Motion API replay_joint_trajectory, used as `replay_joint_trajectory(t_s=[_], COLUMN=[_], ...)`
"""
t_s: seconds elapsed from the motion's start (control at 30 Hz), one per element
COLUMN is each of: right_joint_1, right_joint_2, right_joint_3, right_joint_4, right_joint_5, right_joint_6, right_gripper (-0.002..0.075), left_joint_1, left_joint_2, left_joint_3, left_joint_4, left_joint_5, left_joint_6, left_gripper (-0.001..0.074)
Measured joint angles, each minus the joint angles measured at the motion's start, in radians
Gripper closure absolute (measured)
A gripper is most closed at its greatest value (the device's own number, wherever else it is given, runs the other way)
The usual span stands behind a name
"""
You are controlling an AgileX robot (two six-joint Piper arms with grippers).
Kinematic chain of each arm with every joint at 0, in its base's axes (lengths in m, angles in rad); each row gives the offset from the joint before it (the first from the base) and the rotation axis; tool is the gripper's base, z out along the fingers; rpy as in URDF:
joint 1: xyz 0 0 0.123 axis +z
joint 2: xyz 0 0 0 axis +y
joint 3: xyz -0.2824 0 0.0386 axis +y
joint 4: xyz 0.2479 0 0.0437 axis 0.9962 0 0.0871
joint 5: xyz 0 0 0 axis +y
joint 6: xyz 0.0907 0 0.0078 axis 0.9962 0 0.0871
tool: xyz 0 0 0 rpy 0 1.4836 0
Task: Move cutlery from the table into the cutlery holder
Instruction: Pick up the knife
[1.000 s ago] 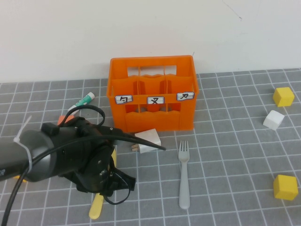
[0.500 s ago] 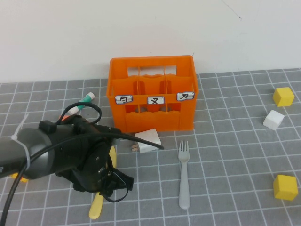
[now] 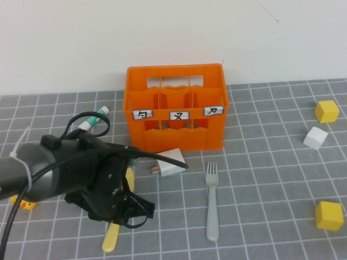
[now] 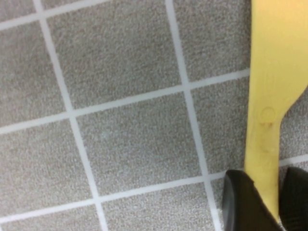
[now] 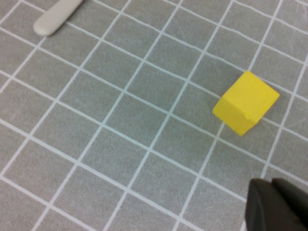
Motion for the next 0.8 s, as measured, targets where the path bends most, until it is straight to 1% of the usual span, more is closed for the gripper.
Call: replay_joint_trajectory(t_s=[0.07, 0.17, 0.53, 0.63, 0.8], right_joint_1=[0.0, 0.0, 0.0, 0.0, 0.0], right_joint_2=[0.0, 0.0, 0.0, 0.0, 0.0], right_joint_3=[0.0, 0.0, 0.0, 0.0, 0.0], right_joint_4=[0.0, 0.0, 0.0, 0.0, 0.0], right_joint_5=[0.0, 0.0, 0.0, 0.0, 0.0], right_joint_6=[0.0, 0.0, 0.0, 0.0, 0.0], right_gripper=[0.0729, 0.0729, 0.0729, 0.0729, 0.0729], left_joint_1=[0.0, 0.0, 0.0, 0.0, 0.0], left_joint_2=[0.0, 0.0, -0.022, -0.067, -0.227], left_joint_3=[0.0, 0.0, 0.006, 0.02, 0.024], left_joint_4=[-0.001, 0.001, 0.0, -0.034, -0.053], left_joint_5=[-0.007, -0.018, -0.028, -0.006, 0.011], left_joint_6=[0.024, 0.041, 0.054, 0.054, 0.057], left_gripper=[0.0574, 0.0612, 0.0612, 0.0612, 0.0612])
